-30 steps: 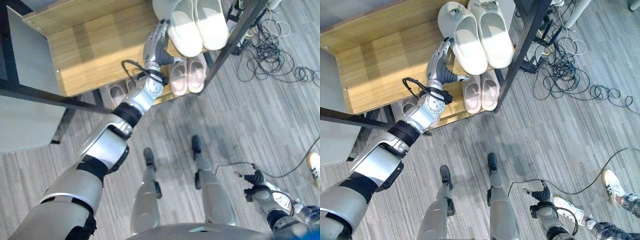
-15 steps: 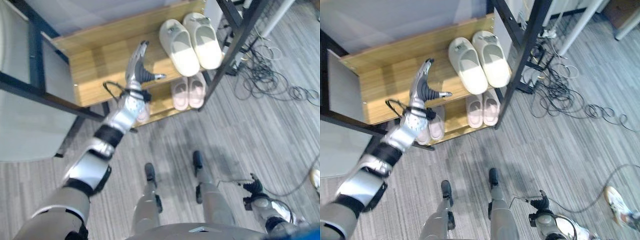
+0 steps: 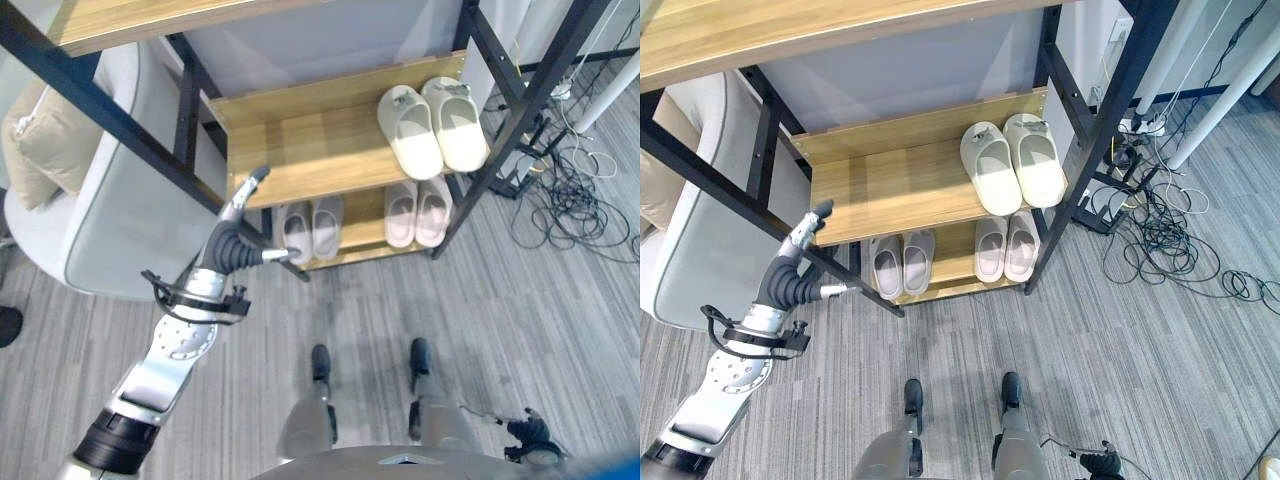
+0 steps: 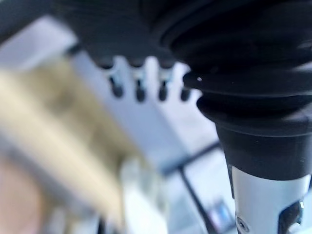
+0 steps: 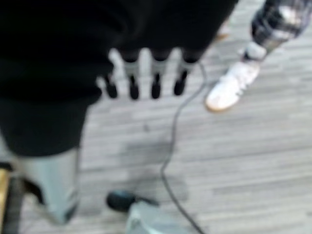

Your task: Arrange the slippers neatly on the shoe rack.

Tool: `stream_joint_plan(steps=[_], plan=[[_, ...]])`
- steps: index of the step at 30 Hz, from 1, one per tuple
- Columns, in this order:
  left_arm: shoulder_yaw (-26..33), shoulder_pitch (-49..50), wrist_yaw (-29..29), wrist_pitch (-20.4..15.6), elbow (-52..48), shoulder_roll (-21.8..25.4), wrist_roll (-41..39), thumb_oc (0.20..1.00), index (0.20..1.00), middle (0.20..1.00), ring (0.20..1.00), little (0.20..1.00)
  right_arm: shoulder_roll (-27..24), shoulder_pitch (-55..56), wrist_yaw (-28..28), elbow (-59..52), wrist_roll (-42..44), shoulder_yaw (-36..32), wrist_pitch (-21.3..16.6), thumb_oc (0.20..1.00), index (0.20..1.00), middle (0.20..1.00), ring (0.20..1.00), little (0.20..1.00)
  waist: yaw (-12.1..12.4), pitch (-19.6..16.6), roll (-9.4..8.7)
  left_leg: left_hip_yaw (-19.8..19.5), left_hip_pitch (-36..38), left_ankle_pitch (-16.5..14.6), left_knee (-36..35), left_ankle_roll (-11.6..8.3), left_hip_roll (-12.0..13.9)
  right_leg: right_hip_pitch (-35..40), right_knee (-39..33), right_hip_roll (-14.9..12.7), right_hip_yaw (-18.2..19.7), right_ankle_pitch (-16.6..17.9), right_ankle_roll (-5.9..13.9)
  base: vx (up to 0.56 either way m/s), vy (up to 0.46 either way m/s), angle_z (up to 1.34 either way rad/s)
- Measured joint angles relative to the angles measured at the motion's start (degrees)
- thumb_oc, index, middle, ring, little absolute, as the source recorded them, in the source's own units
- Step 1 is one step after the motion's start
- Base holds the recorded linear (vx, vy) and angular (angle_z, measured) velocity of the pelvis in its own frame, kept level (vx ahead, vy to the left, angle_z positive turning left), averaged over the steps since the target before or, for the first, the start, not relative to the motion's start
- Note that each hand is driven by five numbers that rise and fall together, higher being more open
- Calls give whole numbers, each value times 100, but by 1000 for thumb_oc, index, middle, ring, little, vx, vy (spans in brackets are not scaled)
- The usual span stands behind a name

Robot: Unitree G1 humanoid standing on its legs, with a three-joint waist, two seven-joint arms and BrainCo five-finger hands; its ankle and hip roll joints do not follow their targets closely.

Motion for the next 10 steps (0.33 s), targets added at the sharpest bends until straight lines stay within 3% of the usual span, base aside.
stream_joint_plan(steps=[1,2,3,5,6,9,10], plan=[[-285,381,-337,105,351,153,-41,1000,1000,1000,1000,1000,0,19,37,80,-21,13,19,1000,1000,1000,1000,1000,47,-47,23,-16,28,-2,1,-6,11,50,4,12,-11,-12,-6,61,16,10],[-390,447,-447,-16,887,9,-144,1000,1000,1000,1000,1000,-8,-98,64,183,-21,69,58,1000,1000,1000,1000,1000,47,-78,60,-49,54,-2,1,-6,18,91,1,13,-47,-19,2,50,16,9],[-526,410,-522,-5,2070,-341,-146,1000,1000,1000,1000,1000,-8,-177,108,266,-20,70,97,1000,1000,1000,1000,1000,7,-135,101,-53,178,-5,0,-8,25,212,-5,17,-51,-39,5,10,11,4],[-802,439,-560,405,3222,-459,-73,1000,1000,1000,1000,1000,7,-176,165,224,-20,70,98,1000,1000,1000,1000,1000,-48,-269,43,-60,246,-20,0,-29,46,287,-28,39,-55,-65,-6,17,9,4],[-853,559,-564,399,3571,-467,113,1000,1000,1000,1000,1000,0,-213,189,233,-18,69,85,1000,1000,1000,1000,1000,-2,-298,42,-80,248,-20,0,-31,53,314,-28,45,-88,-71,1,40,19,17],[-888,394,-462,374,5503,-1089,819,1000,1000,1000,1000,1000,-123,-209,238,283,-11,62,88,1000,1000,1000,1000,1000,34,-371,-16,-156,230,-20,1,-32,25,345,-29,11,-107,-119,59,29,14,15],[-713,428,-394,440,6528,-1517,1245,1000,1000,1000,1000,1000,-152,-159,256,282,-9,36,76,1000,1000,1000,1000,1000,27,-408,-103,-164,224,-20,1,-31,-4,344,-30,-18,-107,-145,94,26,7,9]])
